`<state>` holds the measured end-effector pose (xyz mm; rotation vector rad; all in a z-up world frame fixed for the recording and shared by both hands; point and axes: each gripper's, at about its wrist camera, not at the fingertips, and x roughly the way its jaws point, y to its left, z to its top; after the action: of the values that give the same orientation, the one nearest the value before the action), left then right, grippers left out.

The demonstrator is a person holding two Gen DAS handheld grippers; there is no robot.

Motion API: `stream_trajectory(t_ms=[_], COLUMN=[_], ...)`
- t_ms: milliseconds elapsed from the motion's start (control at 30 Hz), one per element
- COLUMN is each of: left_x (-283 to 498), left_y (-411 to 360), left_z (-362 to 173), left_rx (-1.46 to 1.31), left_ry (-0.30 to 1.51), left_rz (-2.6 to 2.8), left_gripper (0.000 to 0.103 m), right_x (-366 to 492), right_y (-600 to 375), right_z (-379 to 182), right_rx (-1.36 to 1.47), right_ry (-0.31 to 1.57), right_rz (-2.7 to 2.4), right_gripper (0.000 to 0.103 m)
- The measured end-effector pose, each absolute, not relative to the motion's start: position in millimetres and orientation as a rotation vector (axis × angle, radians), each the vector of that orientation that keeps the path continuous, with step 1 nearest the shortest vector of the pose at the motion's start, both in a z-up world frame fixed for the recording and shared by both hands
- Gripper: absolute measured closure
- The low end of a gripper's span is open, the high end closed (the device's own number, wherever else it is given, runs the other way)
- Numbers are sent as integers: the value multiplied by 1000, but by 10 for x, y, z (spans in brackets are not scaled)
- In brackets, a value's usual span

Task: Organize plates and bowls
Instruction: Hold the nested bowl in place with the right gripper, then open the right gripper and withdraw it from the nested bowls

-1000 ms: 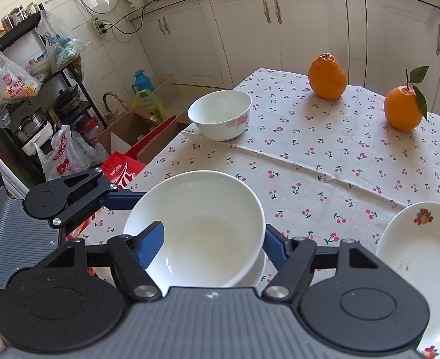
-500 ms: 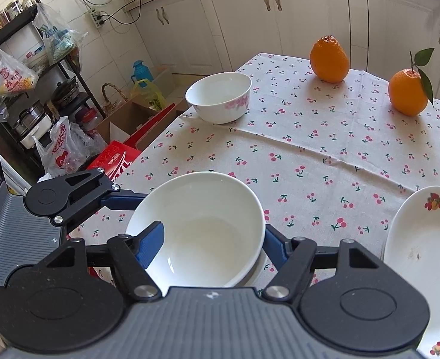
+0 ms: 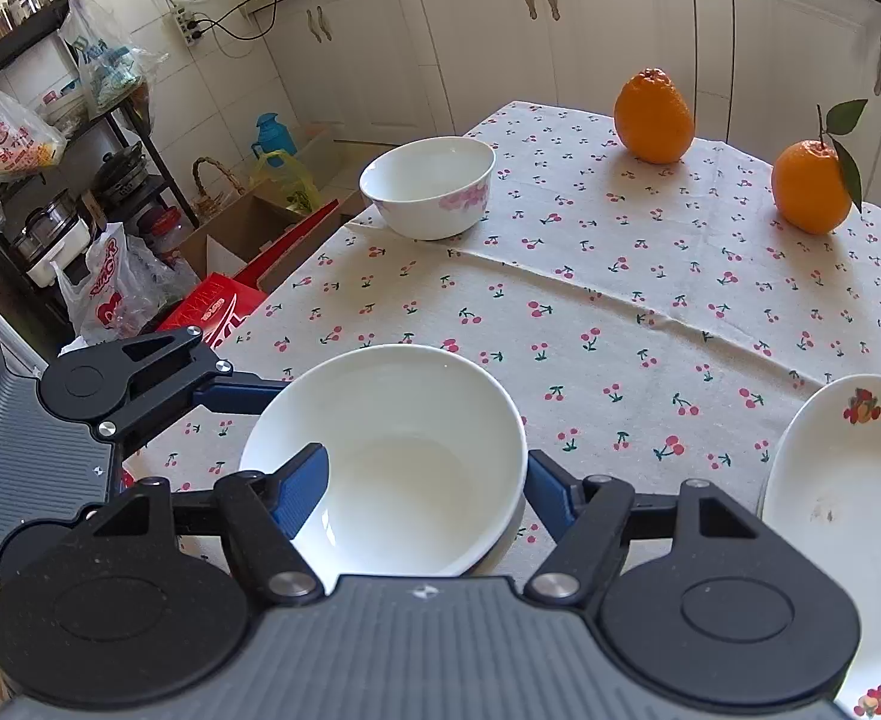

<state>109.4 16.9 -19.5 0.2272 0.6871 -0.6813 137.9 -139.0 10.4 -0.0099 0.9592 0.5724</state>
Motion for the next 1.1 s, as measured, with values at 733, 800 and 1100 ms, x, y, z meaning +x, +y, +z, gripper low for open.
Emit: stream_trajectory(t_ms=[733,800,1100], left_x=[847,870,1318], left_y=[557,650,951], left_z=[26,59,32], left_rx=[226,223,226], left_ry=[612,596,550], left_rz=[-610,-584,-454], left_gripper=[3,3,3], right_x=[1320,1355,1703], right_y=[-1348,-1318,-1042], right_z=[260,299,441], right_rx=[-79,-91,-181], right_ry=[882,869,821], right_rz=[569,575,608], right_gripper=[2,2,2])
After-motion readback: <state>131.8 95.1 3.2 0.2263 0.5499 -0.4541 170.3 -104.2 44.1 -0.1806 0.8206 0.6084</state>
